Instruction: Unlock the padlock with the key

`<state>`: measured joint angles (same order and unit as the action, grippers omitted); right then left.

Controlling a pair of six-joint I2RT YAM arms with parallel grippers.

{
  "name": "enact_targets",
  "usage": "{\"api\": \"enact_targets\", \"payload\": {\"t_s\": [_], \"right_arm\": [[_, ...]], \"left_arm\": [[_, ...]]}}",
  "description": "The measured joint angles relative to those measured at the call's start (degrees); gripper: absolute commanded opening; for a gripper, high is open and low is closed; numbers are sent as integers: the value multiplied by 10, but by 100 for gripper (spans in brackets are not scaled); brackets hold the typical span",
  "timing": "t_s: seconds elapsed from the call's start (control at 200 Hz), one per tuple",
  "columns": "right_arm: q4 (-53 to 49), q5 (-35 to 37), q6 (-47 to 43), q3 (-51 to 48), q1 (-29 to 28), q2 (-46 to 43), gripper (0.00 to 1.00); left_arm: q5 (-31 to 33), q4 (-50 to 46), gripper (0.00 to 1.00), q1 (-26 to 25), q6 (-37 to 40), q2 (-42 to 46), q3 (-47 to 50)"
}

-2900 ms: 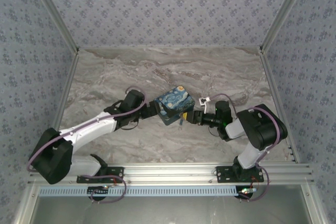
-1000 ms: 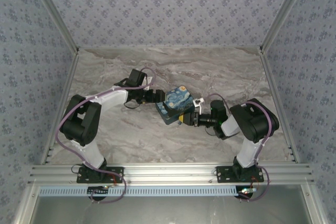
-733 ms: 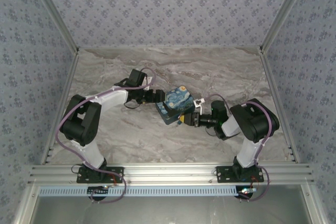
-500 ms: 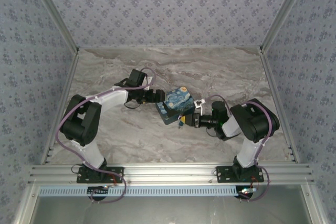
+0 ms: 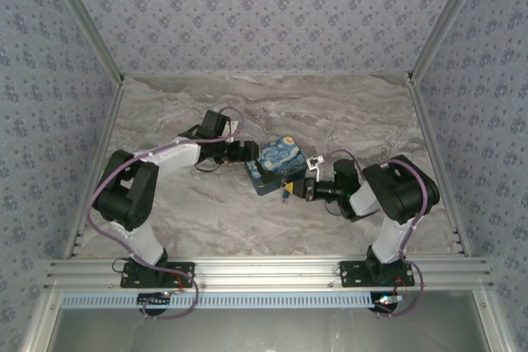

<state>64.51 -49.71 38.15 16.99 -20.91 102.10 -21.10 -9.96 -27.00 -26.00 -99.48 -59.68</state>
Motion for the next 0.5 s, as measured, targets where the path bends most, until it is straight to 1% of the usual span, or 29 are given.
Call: {"api": "enact_targets", "payload": {"t_s": [0.295, 0.5], "right_arm": [[1, 19, 11, -8, 13, -8, 0], [3, 32, 22, -14, 25, -17, 0]], "left_arm": [[15, 18, 91, -5, -18, 27, 36], [44, 45, 91, -26, -47, 53, 70]]}}
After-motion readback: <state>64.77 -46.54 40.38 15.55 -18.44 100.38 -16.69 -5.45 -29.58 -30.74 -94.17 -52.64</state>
